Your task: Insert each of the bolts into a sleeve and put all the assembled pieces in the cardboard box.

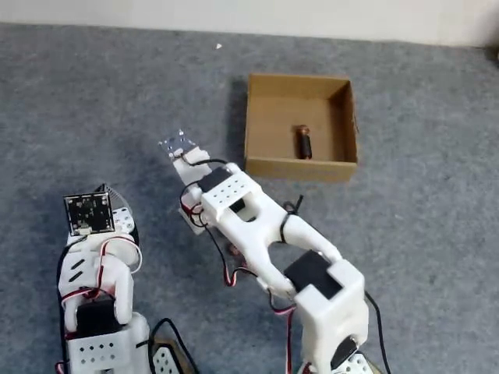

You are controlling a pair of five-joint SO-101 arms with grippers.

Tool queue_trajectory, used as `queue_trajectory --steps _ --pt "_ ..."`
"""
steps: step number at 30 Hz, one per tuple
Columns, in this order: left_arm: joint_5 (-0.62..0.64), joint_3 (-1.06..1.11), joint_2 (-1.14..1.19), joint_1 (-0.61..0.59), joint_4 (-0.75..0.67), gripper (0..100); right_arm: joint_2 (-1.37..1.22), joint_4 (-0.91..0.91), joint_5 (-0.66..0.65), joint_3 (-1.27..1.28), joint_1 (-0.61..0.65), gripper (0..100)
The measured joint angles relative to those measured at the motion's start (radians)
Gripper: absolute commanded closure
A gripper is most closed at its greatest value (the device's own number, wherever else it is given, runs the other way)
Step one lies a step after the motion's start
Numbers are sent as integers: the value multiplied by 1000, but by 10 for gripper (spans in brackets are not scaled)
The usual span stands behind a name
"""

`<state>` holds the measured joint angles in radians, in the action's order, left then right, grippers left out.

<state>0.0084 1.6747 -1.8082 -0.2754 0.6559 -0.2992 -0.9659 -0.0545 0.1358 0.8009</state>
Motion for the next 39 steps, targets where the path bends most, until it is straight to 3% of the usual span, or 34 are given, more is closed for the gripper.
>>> queue_trajectory --steps 6,16,26,31,36,39 --pt "0 0 0 0 0 993 256 -169 -14 44 -23 993" --pt "0 0 0 0 0 993 674 -385 -187 327 -183 993" --pt "0 0 0 0 0 993 921 -388 -322 726 -402 993" --pt "0 0 0 0 0 993 931 -305 -347 867 -410 989" --pt "0 0 0 0 0 993 931 -203 -347 973 -414 885" --pt "0 0 0 0 0 993 931 -190 -347 999 -416 880"
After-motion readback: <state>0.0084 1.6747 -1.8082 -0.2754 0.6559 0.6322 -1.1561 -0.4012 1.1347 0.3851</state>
